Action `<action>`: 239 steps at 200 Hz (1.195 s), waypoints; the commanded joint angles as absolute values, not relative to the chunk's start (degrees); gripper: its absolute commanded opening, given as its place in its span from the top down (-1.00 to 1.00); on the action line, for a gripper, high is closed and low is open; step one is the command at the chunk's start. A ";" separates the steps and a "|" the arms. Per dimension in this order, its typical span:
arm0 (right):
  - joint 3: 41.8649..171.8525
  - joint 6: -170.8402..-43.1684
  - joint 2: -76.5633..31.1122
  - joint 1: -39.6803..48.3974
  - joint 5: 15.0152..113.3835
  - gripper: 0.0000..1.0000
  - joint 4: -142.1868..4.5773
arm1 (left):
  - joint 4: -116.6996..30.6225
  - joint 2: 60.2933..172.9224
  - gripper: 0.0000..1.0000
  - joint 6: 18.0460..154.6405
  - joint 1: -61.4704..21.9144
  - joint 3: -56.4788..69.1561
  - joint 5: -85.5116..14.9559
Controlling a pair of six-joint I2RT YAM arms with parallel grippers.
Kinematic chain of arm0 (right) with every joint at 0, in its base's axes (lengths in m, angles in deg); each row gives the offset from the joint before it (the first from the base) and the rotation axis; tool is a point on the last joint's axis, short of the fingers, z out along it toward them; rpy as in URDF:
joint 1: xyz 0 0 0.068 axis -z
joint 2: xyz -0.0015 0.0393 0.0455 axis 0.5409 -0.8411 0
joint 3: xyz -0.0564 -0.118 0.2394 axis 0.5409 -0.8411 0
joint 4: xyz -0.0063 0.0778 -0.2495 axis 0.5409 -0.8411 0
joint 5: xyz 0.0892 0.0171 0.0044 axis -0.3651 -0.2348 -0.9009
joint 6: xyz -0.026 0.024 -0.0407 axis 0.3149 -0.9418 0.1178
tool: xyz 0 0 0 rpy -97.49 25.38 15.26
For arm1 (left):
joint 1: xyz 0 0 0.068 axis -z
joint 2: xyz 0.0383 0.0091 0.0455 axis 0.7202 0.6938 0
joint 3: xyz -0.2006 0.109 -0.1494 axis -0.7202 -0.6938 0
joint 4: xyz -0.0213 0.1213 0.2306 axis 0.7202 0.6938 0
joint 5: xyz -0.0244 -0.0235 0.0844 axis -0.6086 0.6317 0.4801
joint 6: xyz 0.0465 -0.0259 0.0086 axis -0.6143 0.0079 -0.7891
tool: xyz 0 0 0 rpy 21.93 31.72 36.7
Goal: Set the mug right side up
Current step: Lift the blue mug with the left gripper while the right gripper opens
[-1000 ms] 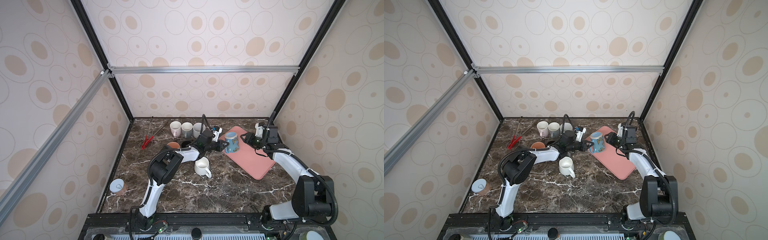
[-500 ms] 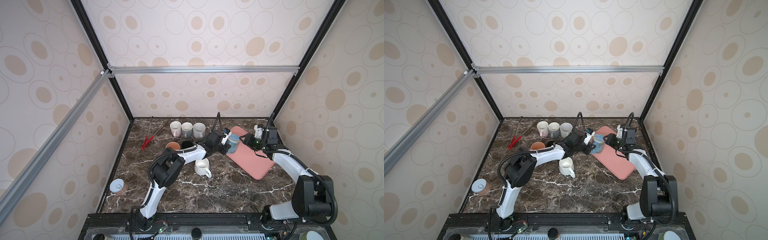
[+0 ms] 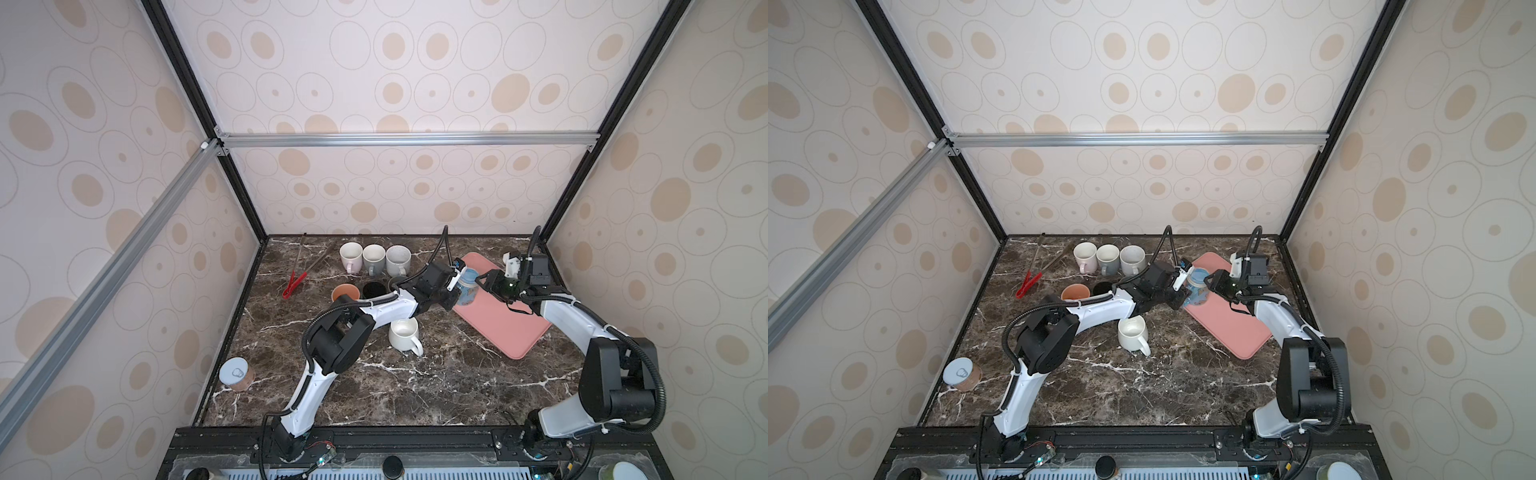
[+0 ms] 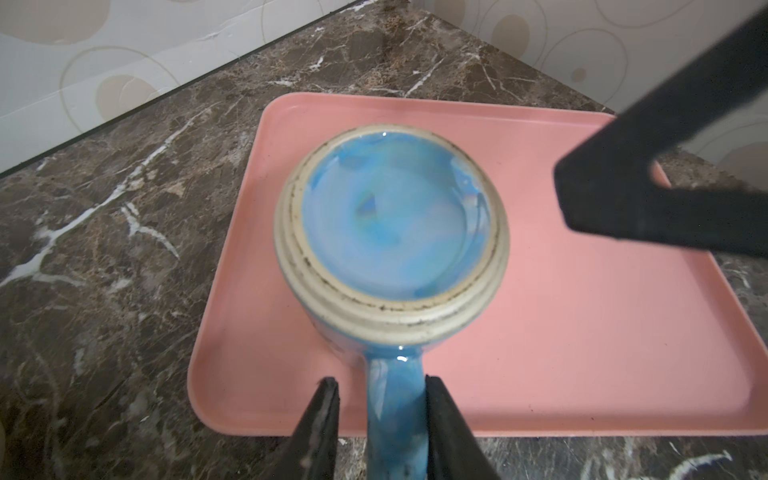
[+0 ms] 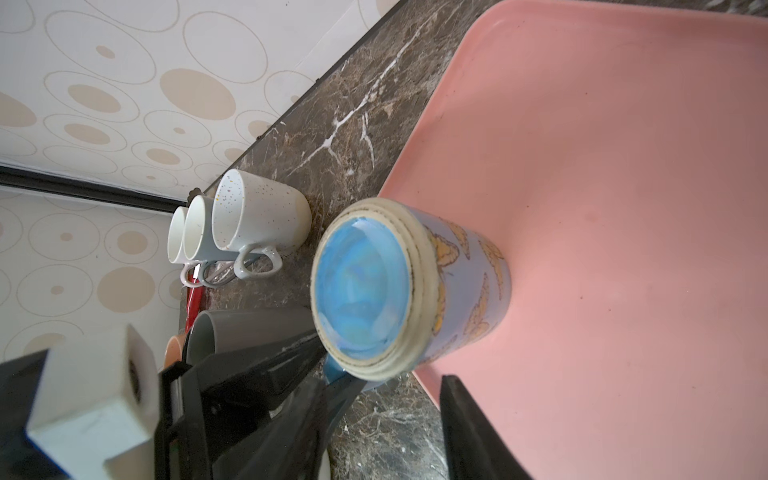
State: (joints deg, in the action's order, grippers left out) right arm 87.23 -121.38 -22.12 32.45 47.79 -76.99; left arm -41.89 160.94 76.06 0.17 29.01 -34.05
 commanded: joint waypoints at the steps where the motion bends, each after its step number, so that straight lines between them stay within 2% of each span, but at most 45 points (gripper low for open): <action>1: 89.45 -120.94 -23.49 32.81 46.10 0.04 -77.13 | -39.87 162.12 0.22 76.24 0.08 32.45 -31.38; 44: 89.88 -120.43 -24.51 32.77 45.64 0.05 -76.85 | -36.39 165.23 0.04 75.25 0.17 37.07 -31.31; 77: 91.28 -119.65 -26.29 32.77 44.93 0.04 -77.56 | -30.92 169.31 0.04 74.01 0.27 43.62 -31.46; 141: 92.88 -119.74 -28.75 32.79 43.14 0.04 -77.47 | -28.96 170.69 0.10 73.17 0.27 46.80 -28.83; 156: 93.07 -119.24 -28.36 32.78 43.29 0.04 -78.01 | -27.78 171.51 0.29 72.99 0.28 48.37 -28.39; 187: 92.71 -118.58 -26.16 32.80 44.38 0.05 -78.70 | -26.97 171.92 1.00 72.88 0.33 50.11 -28.02; 239: 91.51 -118.34 -19.36 32.94 48.47 0.03 -79.24 | -29.72 168.23 1.00 73.52 0.36 49.10 -28.42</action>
